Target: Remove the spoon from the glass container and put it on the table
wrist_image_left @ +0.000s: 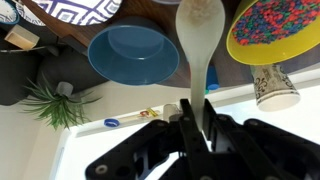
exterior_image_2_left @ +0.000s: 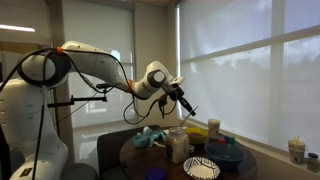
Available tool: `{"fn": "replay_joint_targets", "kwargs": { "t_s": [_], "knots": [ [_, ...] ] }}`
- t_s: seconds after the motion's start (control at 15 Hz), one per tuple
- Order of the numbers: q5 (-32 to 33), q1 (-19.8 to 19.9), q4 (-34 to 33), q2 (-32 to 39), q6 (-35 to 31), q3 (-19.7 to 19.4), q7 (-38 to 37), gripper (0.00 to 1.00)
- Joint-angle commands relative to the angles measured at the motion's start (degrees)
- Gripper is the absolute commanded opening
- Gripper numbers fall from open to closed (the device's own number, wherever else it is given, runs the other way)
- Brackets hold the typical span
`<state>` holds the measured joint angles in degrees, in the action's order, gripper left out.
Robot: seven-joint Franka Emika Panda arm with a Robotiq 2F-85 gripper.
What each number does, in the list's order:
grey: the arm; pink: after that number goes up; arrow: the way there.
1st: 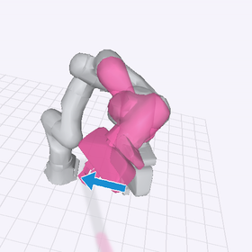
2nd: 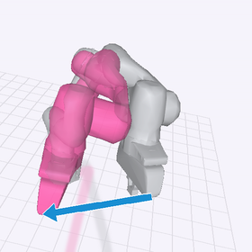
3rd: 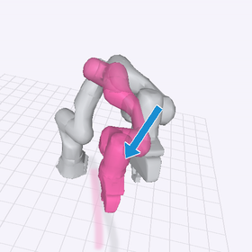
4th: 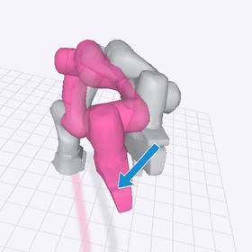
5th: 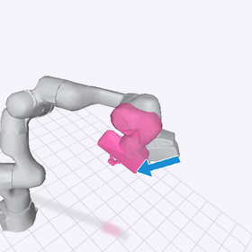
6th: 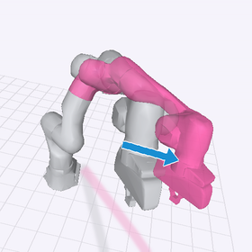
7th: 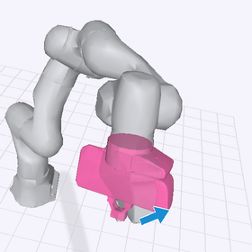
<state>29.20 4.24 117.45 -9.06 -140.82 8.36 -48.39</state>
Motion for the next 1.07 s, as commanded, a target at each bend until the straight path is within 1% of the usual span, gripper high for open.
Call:
{"fn": "replay_joint_targets", "kwargs": {
  "t_s": [0.0, 0.2, 0.47, 0.73, 0.93, 1.0],
  "knots": [
    [1.8, -0.74, 2.11, -1.82, -1.82, 0.02, -2.56, 0.03],
    [2.43, -0.5, 4.27, -3.35, -2.28, 0.19, -3.59, 0.03],
    [3.05, 0.27, 8.55, -5.95, -6.28, -0.02, -5.38, 0.03],
    [1.8, 1.74, 13.37, -8.24, -12.08, -0.66, -4.67, 0.03],
    [2.79, 4.42, 15.96, -9.26, -17.53, -0.12, -5.33, 0.03],
    [3.56, 4.38, 16.69, -9.41, -19.43, -0.66, -5.98, 0.03]
  ]
}}
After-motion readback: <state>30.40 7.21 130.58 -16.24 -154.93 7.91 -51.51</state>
